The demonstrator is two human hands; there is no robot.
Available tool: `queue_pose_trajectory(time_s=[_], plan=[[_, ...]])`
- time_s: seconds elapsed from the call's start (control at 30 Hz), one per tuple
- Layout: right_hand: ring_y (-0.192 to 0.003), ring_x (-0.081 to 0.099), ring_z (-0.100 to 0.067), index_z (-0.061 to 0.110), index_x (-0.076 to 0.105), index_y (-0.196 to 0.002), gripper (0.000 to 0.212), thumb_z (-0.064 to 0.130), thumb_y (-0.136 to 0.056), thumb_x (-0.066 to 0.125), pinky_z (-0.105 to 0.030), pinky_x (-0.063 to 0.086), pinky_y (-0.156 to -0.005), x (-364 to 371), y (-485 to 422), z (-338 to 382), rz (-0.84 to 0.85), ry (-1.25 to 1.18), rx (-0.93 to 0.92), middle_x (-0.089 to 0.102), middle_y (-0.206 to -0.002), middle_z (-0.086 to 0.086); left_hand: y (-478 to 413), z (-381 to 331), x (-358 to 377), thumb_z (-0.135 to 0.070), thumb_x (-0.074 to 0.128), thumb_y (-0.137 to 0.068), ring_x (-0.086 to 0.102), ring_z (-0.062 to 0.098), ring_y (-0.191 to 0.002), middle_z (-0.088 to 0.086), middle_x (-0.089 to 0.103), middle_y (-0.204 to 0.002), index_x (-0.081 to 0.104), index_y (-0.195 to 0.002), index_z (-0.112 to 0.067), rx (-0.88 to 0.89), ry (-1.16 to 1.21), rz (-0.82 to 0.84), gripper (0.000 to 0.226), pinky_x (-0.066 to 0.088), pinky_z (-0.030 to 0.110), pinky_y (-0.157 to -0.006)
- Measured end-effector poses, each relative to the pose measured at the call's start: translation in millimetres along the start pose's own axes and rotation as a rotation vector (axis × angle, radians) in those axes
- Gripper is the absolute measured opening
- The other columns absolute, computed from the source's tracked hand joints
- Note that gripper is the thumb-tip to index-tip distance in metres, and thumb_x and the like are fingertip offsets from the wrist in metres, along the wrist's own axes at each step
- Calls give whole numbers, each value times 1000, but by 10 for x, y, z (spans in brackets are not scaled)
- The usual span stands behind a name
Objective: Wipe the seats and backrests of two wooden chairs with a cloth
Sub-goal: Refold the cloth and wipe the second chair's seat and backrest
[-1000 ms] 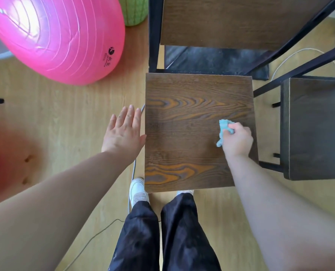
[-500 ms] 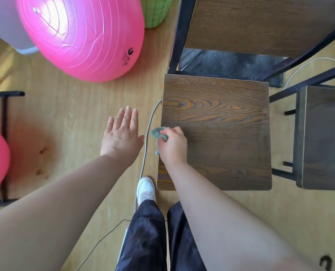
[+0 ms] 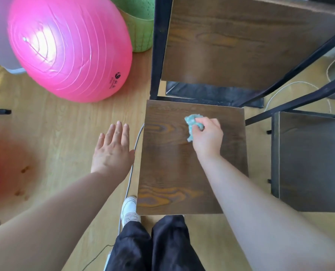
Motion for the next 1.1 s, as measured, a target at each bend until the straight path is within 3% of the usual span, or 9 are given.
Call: queue_pose_trajectory(time_s=[0.1,0.17,0.33,0.5,0.63,0.8,0.9,0.97,1.1], plan=[[-98,58,-21,14,69,-110,21,10,-92,58,-20,48,-84,-394,-656,-107,-34,195,-69,54,-117,-5,-139,-390,-122,-40,25,-102,-17,18,-148,4,-17,-162,-17,-152,-15,51,48,-27,70,0,40,-122],[-101,57,-25,12,68,-113,23,10,-93,56,-29,48,-90,-472,-1002,-150,14,321,-139,53,-120,-7,-220,-623,-183,-40,27,-102,-17,18,-148,3,-16,-162,-17,-152,-15,79,65,-55,71,-1,40,-122],[-107,56,-30,19,66,-121,30,15,-96,51,-30,43,-92,-330,-1510,-245,146,513,-271,62,-120,-12,-353,-1045,-170,-40,27,-103,-18,17,-148,1,-17,-162,-16,-152,-16,131,82,-68,71,-3,39,-122],[-109,58,-31,30,58,-131,35,24,-102,38,-31,45,-92,-72,-1755,-418,351,678,-226,63,-122,-9,-426,-1193,-33,-43,26,-103,-17,18,-148,2,-15,-162,-16,-152,-16,135,80,-48,70,-1,38,-122],[-80,59,-25,47,59,-103,28,25,-97,42,-29,49,-70,94,-1819,-508,536,619,-173,61,-103,-6,-470,-1242,28,-43,25,-103,-15,19,-149,4,-13,-163,-14,-153,-15,137,80,-35,69,1,39,-123],[-93,56,-21,43,56,-108,18,41,-91,57,-29,44,-80,151,-1837,-575,718,643,-115,56,-111,0,-535,-1314,24,-43,25,-103,-15,20,-149,4,-13,-163,-13,-153,-15,140,89,-32,69,2,40,-123],[-98,57,-20,38,58,-95,18,53,-86,58,-34,43,-89,236,-1854,-648,806,549,-40,58,-110,1,-581,-1341,10,-43,24,-103,-16,20,-148,4,-13,-162,-14,-153,-15,137,89,-35,69,0,39,-123],[-92,55,-18,31,56,-89,13,44,-90,57,-33,41,-83,309,-1891,-682,823,490,-5,58,-104,-1,-622,-1348,4,-44,22,-103,-17,19,-148,4,-15,-162,-16,-152,-16,128,77,-35,69,0,39,-123],[-102,39,-13,33,43,-107,16,35,-95,53,-27,30,-88,531,-1919,-834,938,455,82,44,-113,6,-711,-1382,-24,-45,21,-102,-18,19,-148,3,-15,-162,-16,-152,-16,118,72,-25,69,0,39,-123]])
Point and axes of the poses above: each hand's wrist, its own y-axis away from the middle knuckle, its own x-axis out of the palm, z = x × y, the point moved 10 cm from there along -y, towards the middle knuckle
